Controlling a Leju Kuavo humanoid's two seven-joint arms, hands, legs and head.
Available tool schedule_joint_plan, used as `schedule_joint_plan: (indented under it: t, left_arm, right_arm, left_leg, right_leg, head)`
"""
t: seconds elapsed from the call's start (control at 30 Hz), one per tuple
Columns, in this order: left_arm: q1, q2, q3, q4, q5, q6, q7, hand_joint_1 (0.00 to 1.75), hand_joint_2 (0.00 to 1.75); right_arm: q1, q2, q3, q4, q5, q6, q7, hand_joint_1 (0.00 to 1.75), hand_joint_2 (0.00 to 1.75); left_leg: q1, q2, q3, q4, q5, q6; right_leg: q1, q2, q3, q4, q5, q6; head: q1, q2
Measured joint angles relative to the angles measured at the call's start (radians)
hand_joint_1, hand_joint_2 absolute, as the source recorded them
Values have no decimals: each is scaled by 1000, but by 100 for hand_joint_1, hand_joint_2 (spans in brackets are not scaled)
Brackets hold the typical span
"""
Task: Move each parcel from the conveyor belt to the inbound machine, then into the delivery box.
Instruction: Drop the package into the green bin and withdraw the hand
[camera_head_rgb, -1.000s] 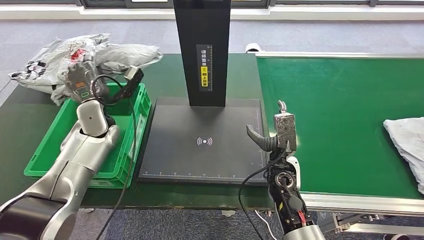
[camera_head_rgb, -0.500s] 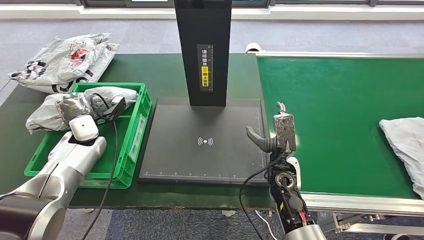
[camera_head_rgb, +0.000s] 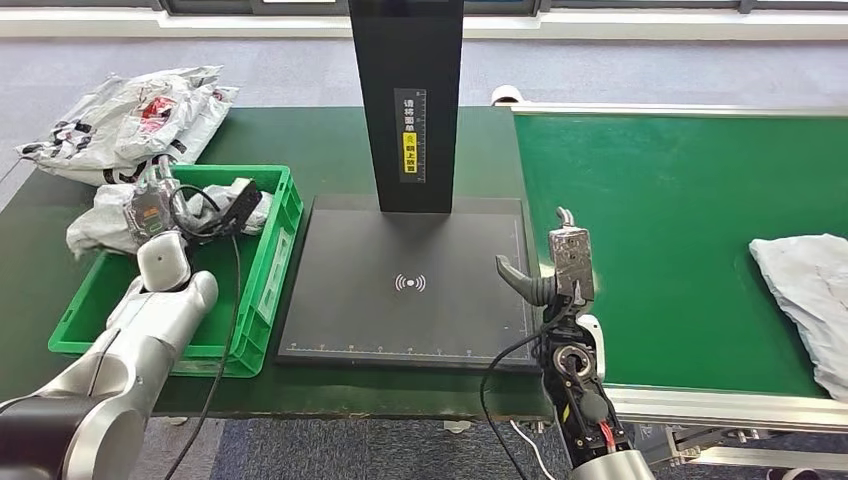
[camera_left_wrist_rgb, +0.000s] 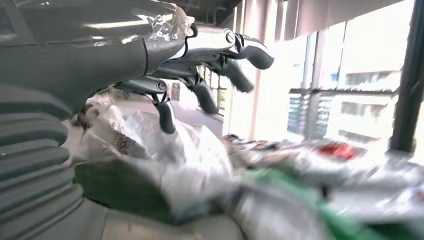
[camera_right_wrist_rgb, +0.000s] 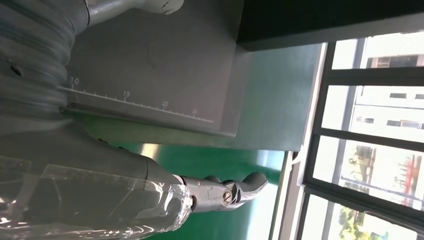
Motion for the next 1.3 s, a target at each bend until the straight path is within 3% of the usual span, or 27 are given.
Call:
schedule_joint_plan:
  t: [0.1,0.33,0.47,0.6,0.63,0.73,0.77,0.97,1.07,1.3]
  left_arm:
    - [2,-15,57,-44,95,81,-135,0,0]
    - [52,-61,178,-231,276,104,-400,0,0]
    - [97,-99,220,-358,385,101,-496,0,0]
    - [132,-126,217,-438,588,5,-519,0,0]
    - [138,-131,213,-450,628,-26,-519,0,44]
    - [154,-143,200,-474,692,-79,-518,0,175]
    - [156,-146,196,-478,715,-95,-519,0,175]
    - [185,-166,155,-471,943,-274,-601,0,175]
    - [209,-182,130,-462,1009,-291,-680,0,175]
    - [269,-230,36,-453,1134,-292,-788,0,175]
  right_arm:
    - [17,-5,-3,-11,-4,1,-8,0,175]
    - [38,-10,-3,-17,-22,18,-21,0,175]
    - [39,-10,-3,-23,-12,18,-17,0,0]
    - [44,-10,-5,-43,1,39,3,0,0]
    - [46,-10,-8,-49,0,48,8,0,0]
    - [52,-10,-19,-62,-3,68,18,0,131]
    - [54,-10,-24,-65,-4,75,20,0,175]
    - [66,-21,-62,-79,39,73,40,0,175]
    - [66,-33,-81,-79,96,39,59,0,175]
    - [39,-87,-118,-67,384,-127,173,0,175]
  left_leg:
    - [0,0,0,0,0,0]
    - [0,0,0,0,0,0]
    - [0,0,0,0,0,0]
    - [0,0,0,0,0,0]
    - [0,0,0,0,0,0]
    - [0,0,0,0,0,0]
    - [0,0,0,0,0,0]
    - [-1,0,0,0,0,0]
    - [-1,0,-1,0,-1,1]
    - [-2,0,-1,0,-1,1]
  right_leg:
    - [0,0,0,0,0,0]
    - [0,0,0,0,0,0]
    - [0,0,0,0,0,0]
    - [0,0,0,0,0,0]
    - [0,0,0,0,0,0]
    - [0,0,0,0,0,0]
    - [0,0,0,0,0,0]
    - [0,0,0,0,0,0]
    - [-1,0,0,-1,0,0]
    - [-1,-1,0,-2,0,0]
  head:
    - [0,0]
    - [0,0]
    - [0,0]
    - [0,0]
    - [0,0]
    - [0,0]
    - [0,0]
    - [0,0]
    - [0,0]
    - [0,0]
